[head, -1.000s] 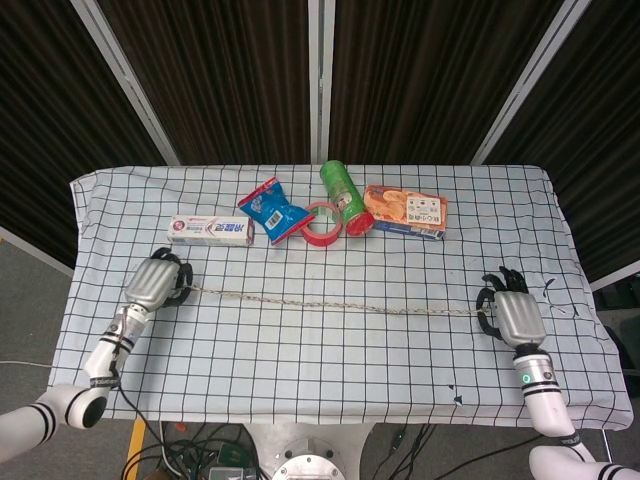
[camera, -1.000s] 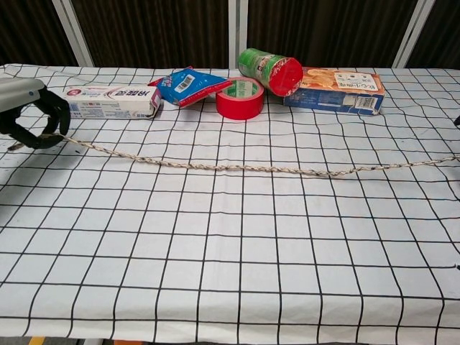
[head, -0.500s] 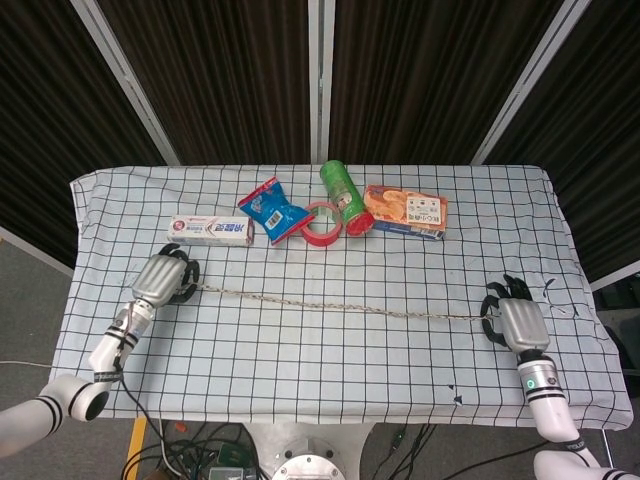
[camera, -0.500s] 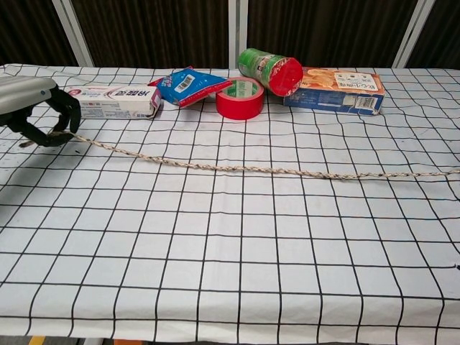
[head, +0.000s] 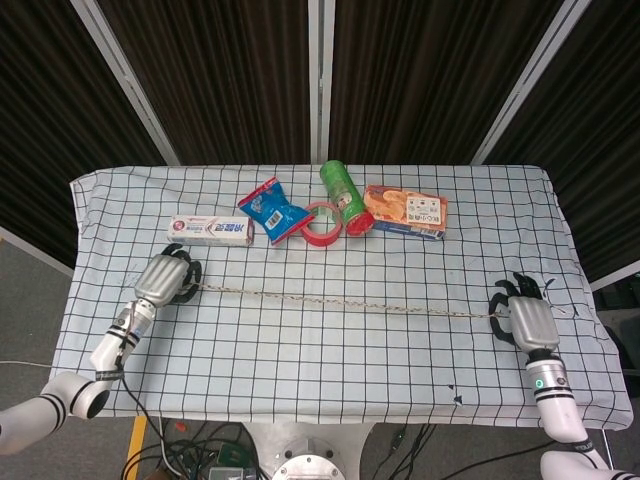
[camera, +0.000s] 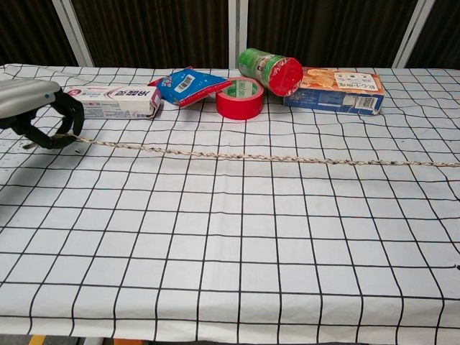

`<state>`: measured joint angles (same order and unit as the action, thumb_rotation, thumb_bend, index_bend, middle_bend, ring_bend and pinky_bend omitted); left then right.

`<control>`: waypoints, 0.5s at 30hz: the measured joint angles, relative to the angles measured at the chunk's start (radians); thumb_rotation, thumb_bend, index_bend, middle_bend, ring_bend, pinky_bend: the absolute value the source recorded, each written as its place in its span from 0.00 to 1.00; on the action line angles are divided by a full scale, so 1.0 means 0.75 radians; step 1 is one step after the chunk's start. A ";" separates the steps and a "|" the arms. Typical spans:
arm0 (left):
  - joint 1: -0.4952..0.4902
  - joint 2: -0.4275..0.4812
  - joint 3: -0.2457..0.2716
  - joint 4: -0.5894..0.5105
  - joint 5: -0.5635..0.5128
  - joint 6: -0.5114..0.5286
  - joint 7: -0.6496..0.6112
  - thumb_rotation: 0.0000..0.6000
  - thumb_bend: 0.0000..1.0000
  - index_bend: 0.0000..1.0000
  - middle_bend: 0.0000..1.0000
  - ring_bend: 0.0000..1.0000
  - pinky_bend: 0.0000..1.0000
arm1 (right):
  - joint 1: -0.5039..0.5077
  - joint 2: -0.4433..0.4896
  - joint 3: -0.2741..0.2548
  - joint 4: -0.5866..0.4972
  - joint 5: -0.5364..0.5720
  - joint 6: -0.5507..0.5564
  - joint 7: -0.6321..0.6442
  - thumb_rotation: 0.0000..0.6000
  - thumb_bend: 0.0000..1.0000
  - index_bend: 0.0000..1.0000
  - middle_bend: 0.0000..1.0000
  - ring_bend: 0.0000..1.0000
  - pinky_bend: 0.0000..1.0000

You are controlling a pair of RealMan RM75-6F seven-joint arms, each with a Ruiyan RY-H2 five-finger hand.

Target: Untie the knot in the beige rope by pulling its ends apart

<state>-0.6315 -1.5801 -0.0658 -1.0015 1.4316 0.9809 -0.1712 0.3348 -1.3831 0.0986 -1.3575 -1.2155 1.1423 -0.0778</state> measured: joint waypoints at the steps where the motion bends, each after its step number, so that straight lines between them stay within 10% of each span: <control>1: 0.000 -0.002 0.001 0.003 0.002 0.000 -0.004 1.00 0.40 0.55 0.66 0.31 0.16 | 0.001 0.001 0.001 0.000 0.002 -0.005 0.000 1.00 0.42 0.76 0.20 0.00 0.00; 15: -0.002 -0.029 0.016 0.064 0.021 -0.002 -0.035 1.00 0.40 0.55 0.66 0.30 0.16 | 0.035 0.022 0.025 0.019 0.053 -0.140 0.037 1.00 0.42 0.76 0.20 0.00 0.00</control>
<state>-0.6327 -1.6015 -0.0541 -0.9539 1.4476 0.9795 -0.1973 0.3613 -1.3663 0.1175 -1.3431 -1.1761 1.0371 -0.0504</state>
